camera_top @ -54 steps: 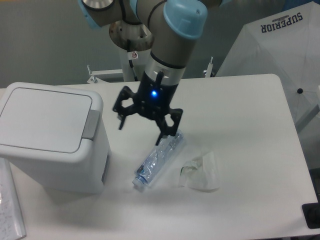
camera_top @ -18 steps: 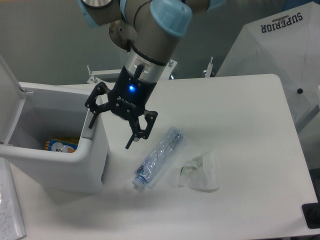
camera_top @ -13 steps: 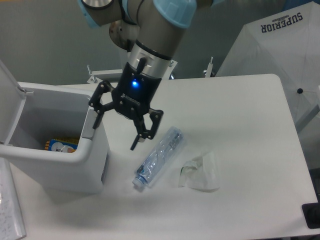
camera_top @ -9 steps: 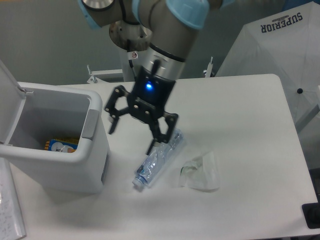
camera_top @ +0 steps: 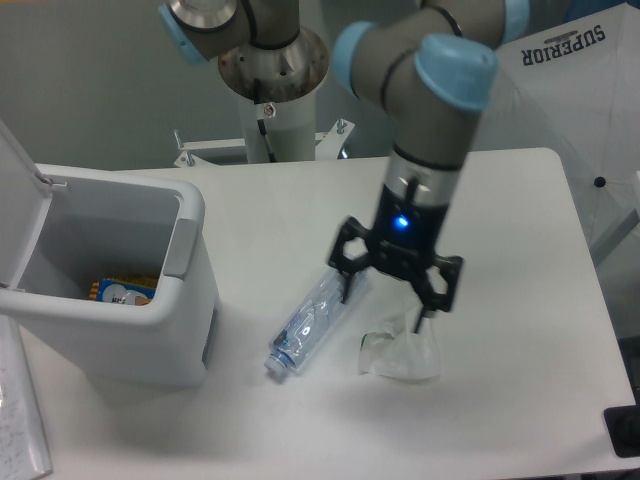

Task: Open the trash can

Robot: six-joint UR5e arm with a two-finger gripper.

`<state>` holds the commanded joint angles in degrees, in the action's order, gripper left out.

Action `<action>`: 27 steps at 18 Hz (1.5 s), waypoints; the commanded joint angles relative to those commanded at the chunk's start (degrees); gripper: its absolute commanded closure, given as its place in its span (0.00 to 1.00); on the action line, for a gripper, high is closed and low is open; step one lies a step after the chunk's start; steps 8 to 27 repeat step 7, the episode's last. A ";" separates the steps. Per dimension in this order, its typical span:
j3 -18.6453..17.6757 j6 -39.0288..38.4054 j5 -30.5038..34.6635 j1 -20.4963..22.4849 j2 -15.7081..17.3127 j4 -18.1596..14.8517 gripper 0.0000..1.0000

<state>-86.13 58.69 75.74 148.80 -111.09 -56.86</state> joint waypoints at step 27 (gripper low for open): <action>0.27 10.66 11.10 -0.44 -1.41 -8.27 0.00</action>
